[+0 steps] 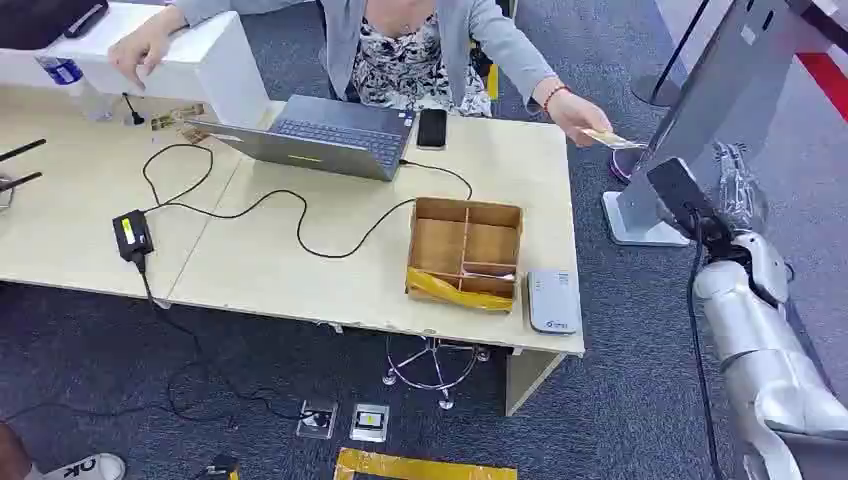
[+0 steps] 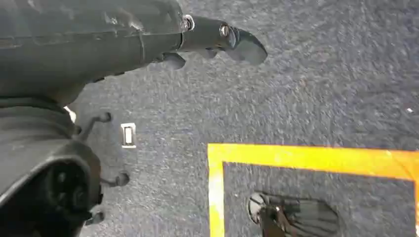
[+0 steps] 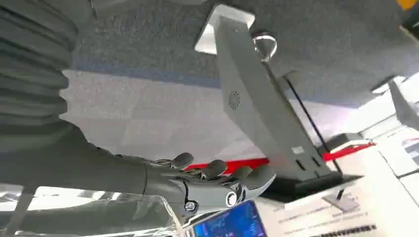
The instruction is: Pass the card to the sensor for recognition and then transmit it.
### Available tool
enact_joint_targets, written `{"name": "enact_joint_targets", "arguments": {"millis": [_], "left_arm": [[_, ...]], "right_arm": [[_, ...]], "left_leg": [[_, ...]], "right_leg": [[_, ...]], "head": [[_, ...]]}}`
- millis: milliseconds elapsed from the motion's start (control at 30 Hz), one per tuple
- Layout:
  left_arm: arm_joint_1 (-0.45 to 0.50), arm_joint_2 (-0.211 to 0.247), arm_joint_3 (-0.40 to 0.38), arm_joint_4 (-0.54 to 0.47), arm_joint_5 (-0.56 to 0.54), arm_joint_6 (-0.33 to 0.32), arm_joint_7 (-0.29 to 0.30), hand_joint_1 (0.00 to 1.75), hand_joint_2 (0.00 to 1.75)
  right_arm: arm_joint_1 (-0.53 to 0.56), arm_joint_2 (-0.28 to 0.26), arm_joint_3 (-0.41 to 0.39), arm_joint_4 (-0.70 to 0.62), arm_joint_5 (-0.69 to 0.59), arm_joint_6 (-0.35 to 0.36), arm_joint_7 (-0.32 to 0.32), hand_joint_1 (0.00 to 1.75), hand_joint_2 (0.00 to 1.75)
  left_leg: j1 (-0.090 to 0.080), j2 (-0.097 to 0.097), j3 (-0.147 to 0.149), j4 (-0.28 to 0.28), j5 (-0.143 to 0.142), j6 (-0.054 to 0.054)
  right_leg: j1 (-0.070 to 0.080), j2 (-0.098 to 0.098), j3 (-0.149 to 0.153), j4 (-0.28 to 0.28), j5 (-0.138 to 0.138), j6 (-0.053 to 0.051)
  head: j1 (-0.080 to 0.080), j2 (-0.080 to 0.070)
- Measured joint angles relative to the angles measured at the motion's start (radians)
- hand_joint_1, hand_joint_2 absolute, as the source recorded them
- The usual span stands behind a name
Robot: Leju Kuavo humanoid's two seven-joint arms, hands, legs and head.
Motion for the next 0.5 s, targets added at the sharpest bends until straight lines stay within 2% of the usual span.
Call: {"name": "enact_joint_targets", "arguments": {"millis": [67, 167, 233, 500], "left_arm": [[0.002, 0.007, 0.0, 0.001, -0.001, 0.0, 0.003, 0.0, 0.0], [0.003, 0.015, 0.0, 0.0, -0.001, -0.004, 0.003, 0.0, 0.0], [0.003, 0.018, 0.0, 0.001, -0.001, -0.009, -0.005, 0.0, 0.0], [0.003, 0.031, -0.001, 0.001, -0.002, -0.01, -0.01, 0.0, 0.0]], "right_arm": [[0.002, 0.006, 0.002, -0.002, -0.012, 0.013, 0.0, 0.0, 1.75], [0.004, 0.011, 0.002, -0.009, -0.076, 0.091, 0.003, 0.0, 1.75], [0.009, 0.014, 0.002, -0.015, -0.112, 0.117, 0.009, 0.0, 1.75], [0.012, 0.021, 0.019, -0.039, -0.128, 0.079, 0.026, 0.0, 1.75]], "left_leg": [[0.0, 0.0, 0.0, 0.0, 0.0, 0.0], [0.0, 0.0, 0.0, 0.0, 0.0, 0.0], [0.0, 0.0, 0.0, 0.0, 0.0, 0.0], [0.0, 0.0, 0.0, 0.0, 0.0, 0.0]], "right_leg": [[0.0, 0.0, 0.0, 0.0, 0.0, 0.0], [0.0, 0.0, 0.0, 0.0, 0.0, 0.0], [0.0, 0.0, 0.0, 0.0, 0.0, 0.0], [0.0, 0.0, 0.0, 0.0, 0.0, 0.0]], "head": [[0.0, 0.0], [0.001, 0.0], [0.001, 0.0], [0.001, 0.0]]}}
